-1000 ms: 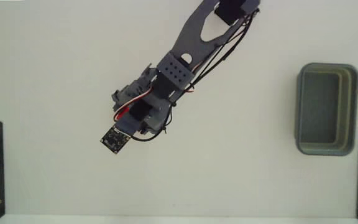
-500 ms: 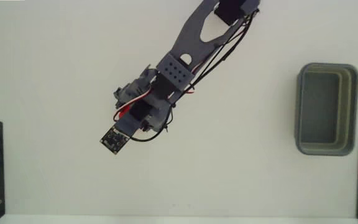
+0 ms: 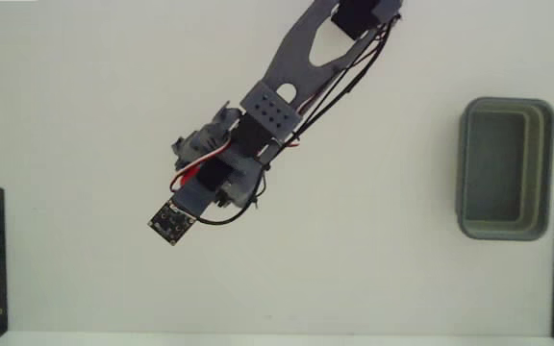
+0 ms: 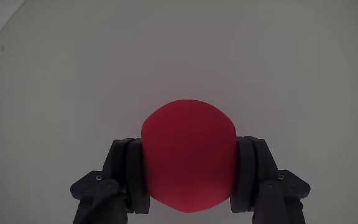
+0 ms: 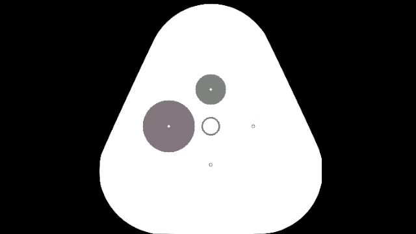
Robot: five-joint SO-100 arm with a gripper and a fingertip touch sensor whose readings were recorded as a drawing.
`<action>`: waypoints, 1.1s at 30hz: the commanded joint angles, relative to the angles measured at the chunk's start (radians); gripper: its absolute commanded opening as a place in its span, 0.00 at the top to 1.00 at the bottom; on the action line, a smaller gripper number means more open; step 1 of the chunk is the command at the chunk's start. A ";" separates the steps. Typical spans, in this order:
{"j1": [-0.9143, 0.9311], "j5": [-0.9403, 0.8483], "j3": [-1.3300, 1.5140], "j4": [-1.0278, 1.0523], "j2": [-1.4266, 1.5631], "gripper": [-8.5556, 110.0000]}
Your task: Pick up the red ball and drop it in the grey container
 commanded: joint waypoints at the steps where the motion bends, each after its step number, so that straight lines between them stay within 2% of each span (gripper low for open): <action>1: 0.020 0.003 -0.079 0.045 0.038 0.34; 33: 0.020 0.003 -0.660 0.479 -0.109 0.34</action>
